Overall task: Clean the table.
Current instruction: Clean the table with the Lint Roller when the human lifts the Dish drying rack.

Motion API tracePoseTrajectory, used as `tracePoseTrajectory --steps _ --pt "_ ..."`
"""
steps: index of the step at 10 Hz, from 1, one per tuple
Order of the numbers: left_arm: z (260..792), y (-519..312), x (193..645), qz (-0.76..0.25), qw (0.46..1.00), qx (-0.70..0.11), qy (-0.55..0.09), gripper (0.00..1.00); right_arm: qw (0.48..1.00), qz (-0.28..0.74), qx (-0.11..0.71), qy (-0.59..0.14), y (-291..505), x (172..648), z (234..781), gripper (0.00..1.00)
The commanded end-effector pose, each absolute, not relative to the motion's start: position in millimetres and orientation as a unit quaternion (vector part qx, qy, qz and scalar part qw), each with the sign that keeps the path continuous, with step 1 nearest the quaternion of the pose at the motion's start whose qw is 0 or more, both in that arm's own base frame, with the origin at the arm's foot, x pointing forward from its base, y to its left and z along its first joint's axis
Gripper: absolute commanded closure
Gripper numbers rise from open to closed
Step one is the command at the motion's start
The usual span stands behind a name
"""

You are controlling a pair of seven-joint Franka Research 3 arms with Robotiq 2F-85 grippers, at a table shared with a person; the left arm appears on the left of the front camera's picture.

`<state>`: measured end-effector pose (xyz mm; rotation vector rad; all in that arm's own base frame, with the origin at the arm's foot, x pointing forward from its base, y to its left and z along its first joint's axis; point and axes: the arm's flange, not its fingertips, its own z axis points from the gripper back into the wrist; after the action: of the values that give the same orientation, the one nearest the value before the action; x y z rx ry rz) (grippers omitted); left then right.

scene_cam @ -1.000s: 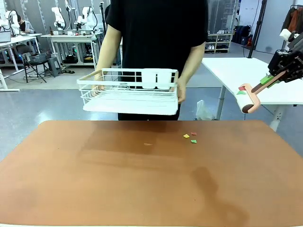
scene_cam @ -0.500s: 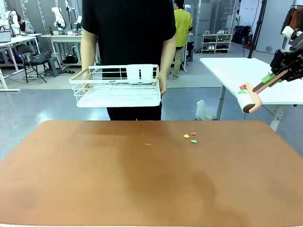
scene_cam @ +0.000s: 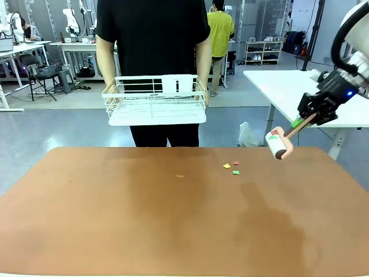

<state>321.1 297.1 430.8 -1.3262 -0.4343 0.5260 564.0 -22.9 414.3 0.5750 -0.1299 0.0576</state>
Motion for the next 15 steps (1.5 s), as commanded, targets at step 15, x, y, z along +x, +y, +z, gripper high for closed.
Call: tracePoseTrajectory --steps 15 --pt "430.9 298.0 316.3 0.232 0.732 -0.609 -0.198 0.0 0.952 -0.012 0.304 -0.043 -9.2 619.3 353.7 0.79"
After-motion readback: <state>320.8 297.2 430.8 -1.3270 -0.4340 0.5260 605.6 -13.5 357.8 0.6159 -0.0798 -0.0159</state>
